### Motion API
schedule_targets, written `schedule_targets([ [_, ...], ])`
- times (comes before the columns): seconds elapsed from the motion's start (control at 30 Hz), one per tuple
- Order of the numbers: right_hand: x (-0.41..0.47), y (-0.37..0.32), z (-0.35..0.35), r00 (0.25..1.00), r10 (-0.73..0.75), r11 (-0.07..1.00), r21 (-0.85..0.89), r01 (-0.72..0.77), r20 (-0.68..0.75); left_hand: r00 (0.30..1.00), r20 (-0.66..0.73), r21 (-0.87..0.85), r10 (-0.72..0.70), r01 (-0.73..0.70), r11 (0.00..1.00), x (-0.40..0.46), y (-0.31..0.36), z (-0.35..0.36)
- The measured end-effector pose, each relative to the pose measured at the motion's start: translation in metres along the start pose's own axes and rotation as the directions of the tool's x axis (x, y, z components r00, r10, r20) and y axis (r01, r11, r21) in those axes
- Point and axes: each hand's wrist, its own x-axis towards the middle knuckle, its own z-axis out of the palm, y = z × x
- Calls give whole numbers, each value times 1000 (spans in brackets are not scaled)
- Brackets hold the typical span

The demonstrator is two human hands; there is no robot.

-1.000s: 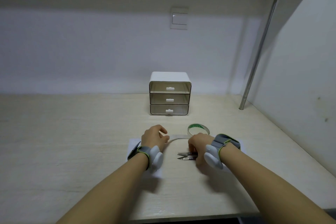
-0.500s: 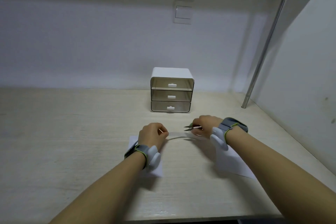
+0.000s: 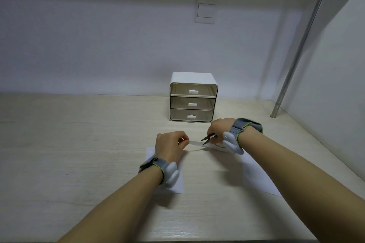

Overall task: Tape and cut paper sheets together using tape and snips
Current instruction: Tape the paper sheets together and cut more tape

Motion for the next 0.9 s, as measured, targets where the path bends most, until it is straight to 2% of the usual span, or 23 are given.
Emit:
schedule_targets([
  [0.13, 5, -5, -1, 1000, -19, 1000, -19, 19, 2, 1000, -11, -3, 19, -19, 1000, 1, -1, 1],
  [0.3, 13, -10, 1, 999, 48, 998, -29, -47, 16, 999, -25, -2, 27, -27, 1000, 1, -2, 2],
  [0.47, 6, -8, 3, 996, 50, 999, 14, -49, -77, 1000, -20, -33, -2, 1, 999, -1, -2, 0],
  [0.6, 0, -1, 20, 985, 83, 989, 137, -62, -153, 992, -9, -150, -125, 122, 981, -2, -8, -10],
  [0.7, -12, -1, 38, 960, 99, 962, 272, -25, -261, 976, 34, -309, -216, 216, 926, -6, -11, -20],
  [0.8, -24, -13, 59, 963, 54, 961, 274, 21, -264, 966, 79, -394, -245, 256, 883, -12, -13, -30],
  [0.9, -29, -24, 74, 945, 119, 938, 345, -7, -304, 966, 105, -433, -236, 258, 864, -18, -18, -39],
])
